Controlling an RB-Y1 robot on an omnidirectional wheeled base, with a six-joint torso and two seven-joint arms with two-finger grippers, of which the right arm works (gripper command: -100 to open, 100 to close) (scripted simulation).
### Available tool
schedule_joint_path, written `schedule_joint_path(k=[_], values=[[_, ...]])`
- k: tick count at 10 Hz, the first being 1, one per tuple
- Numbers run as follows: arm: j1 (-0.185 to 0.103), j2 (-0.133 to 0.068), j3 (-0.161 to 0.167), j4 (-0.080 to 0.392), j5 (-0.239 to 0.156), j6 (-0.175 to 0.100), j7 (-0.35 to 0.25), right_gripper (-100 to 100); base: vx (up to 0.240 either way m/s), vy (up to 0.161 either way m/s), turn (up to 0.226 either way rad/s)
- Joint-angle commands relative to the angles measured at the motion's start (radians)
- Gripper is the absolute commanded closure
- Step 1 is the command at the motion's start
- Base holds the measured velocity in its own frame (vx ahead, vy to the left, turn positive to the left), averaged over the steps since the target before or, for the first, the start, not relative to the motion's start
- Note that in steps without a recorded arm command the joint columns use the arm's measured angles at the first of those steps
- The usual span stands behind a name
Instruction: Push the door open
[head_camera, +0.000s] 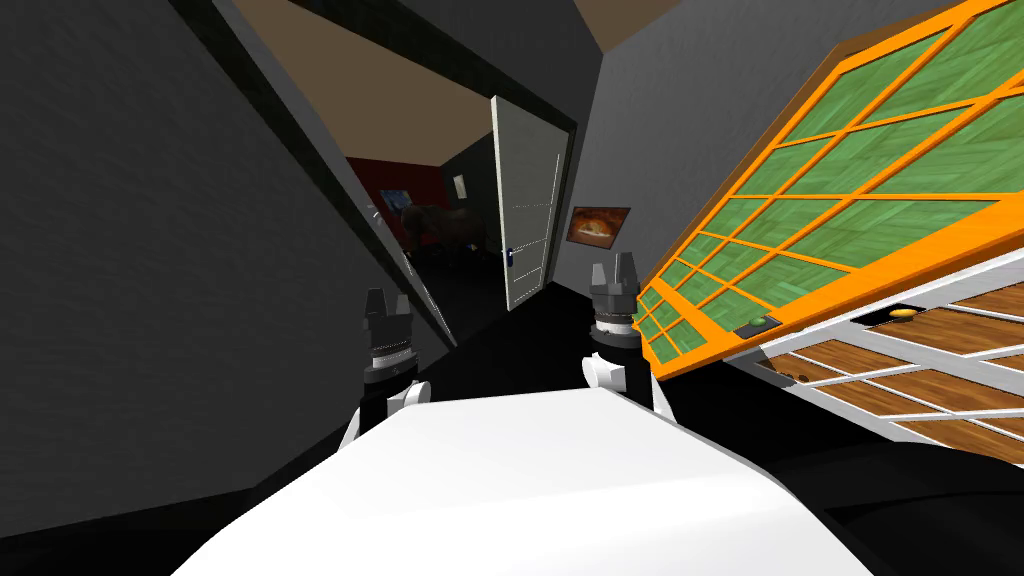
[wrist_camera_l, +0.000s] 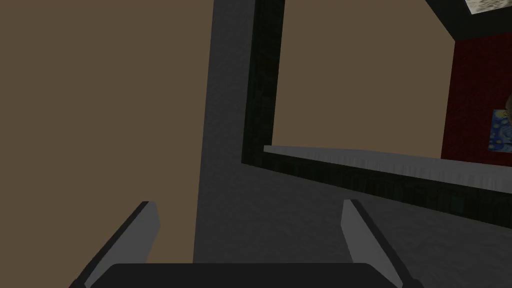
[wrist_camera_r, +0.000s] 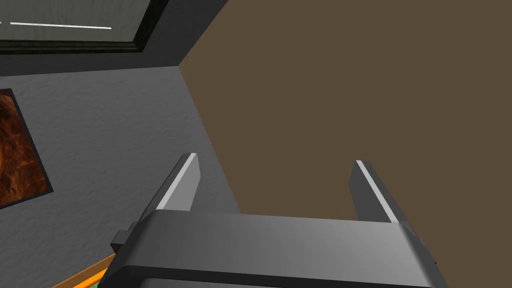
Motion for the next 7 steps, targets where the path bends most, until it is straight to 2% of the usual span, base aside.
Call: schedule_joint_path(k=[1,7], values=[[-0.020,-0.008,0.023,0.032,-0.003,0.005,-0.009,-100,0.203,-0.025,-0.072],[-0.086,-0.028,0.100,0.139,-0.012,0.020,-0.040,-100,0.172,-0.041,-0.045]])
